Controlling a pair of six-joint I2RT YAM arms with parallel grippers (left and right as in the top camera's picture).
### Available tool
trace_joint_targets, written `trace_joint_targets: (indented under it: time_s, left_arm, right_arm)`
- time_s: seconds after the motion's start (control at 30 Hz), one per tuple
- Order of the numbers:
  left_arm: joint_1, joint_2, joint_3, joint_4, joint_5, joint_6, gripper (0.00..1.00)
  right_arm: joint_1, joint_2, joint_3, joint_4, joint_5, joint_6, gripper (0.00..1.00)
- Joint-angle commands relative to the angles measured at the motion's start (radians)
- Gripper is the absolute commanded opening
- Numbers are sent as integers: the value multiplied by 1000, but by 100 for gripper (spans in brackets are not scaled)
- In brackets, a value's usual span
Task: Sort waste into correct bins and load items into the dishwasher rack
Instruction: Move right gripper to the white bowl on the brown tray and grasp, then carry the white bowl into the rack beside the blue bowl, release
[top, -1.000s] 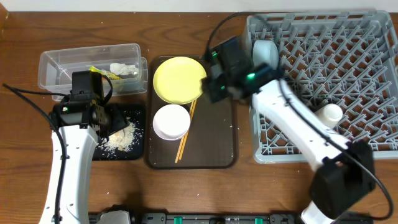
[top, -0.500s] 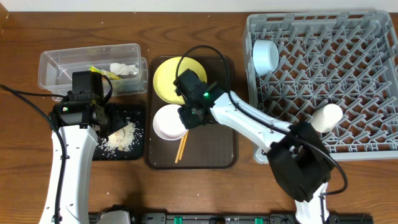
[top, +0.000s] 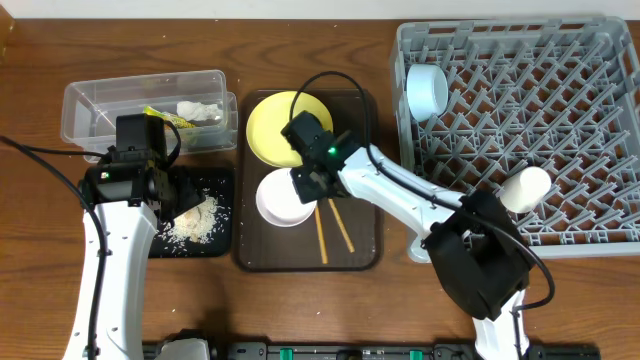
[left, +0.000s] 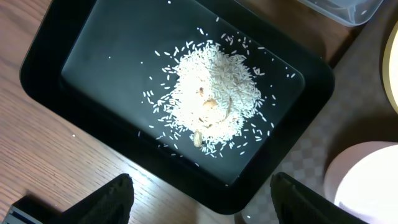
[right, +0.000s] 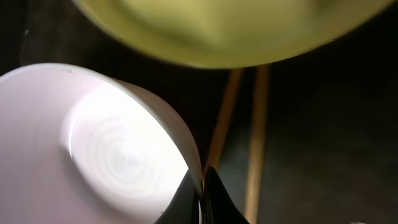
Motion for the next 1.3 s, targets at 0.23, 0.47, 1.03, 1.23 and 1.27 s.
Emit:
trace_joint_targets:
  time_s: [0.23,0.47,1.03,1.23,1.27]
  left_arm:
    - [4,-2,0,-3,-20,-13,73]
    - [5,-2,0,-2,-20,-13,74]
    - [4,-2,0,6,-19,-13,74]
    - [4,-2,0,5,-19,-13,74]
    - [4,-2,0,5,-19,-13,74]
  right_arm:
    - [-192,-306,8,1,262,-127,1]
    - [-378,-373,8,100,498,-343,1]
    - [-647,-220,8,771,844,-1009,1]
    - [-668,-112,8,871,914,-1027,1]
    - [-668,-97,8,886,927,-1027,1]
